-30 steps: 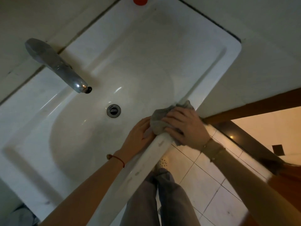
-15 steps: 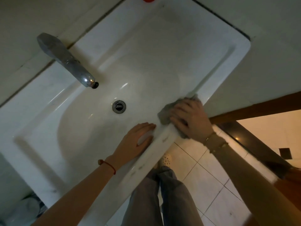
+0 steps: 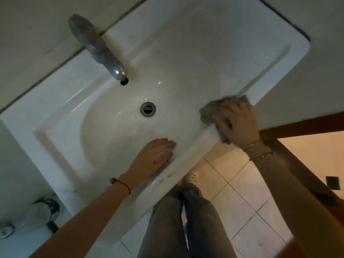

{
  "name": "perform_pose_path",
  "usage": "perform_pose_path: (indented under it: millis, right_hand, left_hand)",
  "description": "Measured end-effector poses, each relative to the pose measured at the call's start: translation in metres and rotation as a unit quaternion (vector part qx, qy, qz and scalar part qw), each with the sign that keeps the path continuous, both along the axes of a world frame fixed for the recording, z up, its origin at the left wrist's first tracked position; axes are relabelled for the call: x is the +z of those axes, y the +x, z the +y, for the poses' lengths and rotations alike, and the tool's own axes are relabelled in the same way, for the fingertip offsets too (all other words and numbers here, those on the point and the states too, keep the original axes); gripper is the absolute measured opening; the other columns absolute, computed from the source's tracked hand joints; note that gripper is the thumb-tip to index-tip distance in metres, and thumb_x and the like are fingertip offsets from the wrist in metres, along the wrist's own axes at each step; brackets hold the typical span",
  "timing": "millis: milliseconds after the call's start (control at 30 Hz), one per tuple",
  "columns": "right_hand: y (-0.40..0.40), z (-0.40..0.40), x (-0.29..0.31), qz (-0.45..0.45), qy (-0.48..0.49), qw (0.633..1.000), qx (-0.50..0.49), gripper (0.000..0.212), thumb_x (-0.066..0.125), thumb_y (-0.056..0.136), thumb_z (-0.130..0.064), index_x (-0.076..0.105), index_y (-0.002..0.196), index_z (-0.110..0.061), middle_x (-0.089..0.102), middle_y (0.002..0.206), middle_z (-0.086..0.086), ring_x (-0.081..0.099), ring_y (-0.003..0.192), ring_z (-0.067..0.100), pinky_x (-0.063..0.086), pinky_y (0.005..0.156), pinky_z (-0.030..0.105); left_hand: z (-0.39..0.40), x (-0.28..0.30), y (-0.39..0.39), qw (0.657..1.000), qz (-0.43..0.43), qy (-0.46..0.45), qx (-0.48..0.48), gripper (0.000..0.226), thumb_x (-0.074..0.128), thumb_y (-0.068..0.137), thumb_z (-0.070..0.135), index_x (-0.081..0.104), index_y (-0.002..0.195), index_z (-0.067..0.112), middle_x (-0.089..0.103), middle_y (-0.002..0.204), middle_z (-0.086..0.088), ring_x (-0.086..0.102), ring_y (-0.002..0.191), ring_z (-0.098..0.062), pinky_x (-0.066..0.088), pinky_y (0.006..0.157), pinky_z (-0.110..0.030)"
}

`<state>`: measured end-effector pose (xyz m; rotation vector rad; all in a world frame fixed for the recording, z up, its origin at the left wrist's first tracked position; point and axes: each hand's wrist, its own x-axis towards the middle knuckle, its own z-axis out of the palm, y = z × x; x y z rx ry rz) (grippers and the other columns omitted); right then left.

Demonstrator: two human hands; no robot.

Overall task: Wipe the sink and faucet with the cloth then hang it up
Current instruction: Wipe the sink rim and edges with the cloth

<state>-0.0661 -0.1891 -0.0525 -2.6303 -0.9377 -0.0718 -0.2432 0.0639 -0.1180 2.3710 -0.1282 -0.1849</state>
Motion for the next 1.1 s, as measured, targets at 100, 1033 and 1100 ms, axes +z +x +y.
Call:
perform_pose_path:
  millis: [100,1033,1100]
  right_hand:
    - [0.001,0.003,-0.001,-0.004,0.0,0.995,-0.103,0.027,0.049,0.096,-0.035,0.07,0.097,-0.018,0.067,0.104,0.006,0.053,0.111,0.03,0.033,0.107,0.049]
    - [-0.009,0.002,-0.006,0.019,0.019,0.996,-0.084,0.025,0.052,0.095,-0.034,0.069,0.101,-0.017,0.065,0.109,0.004,0.051,0.114,0.031,0.032,0.107,0.046]
    - [-0.045,0.019,-0.006,0.038,0.028,0.998,-0.035,0.026,0.048,0.095,-0.035,0.069,0.103,-0.02,0.064,0.111,0.002,0.05,0.117,0.027,0.026,0.109,0.04]
  left_hand:
    - [-0.001,0.001,0.0,1.0,-0.006,0.007,0.006,0.041,0.046,0.101,0.037,0.063,0.132,0.015,0.063,0.135,0.002,0.052,0.131,-0.015,0.024,0.118,-0.019]
    - [-0.002,0.005,-0.001,1.0,-0.001,0.02,0.01,0.042,0.046,0.099,0.041,0.06,0.134,0.02,0.062,0.136,0.004,0.052,0.13,-0.013,0.036,0.116,-0.037]
    - [0.0,0.008,-0.002,1.0,-0.012,0.016,0.011,0.04,0.049,0.099,0.039,0.061,0.132,0.02,0.063,0.134,0.003,0.051,0.128,-0.01,0.032,0.117,-0.031]
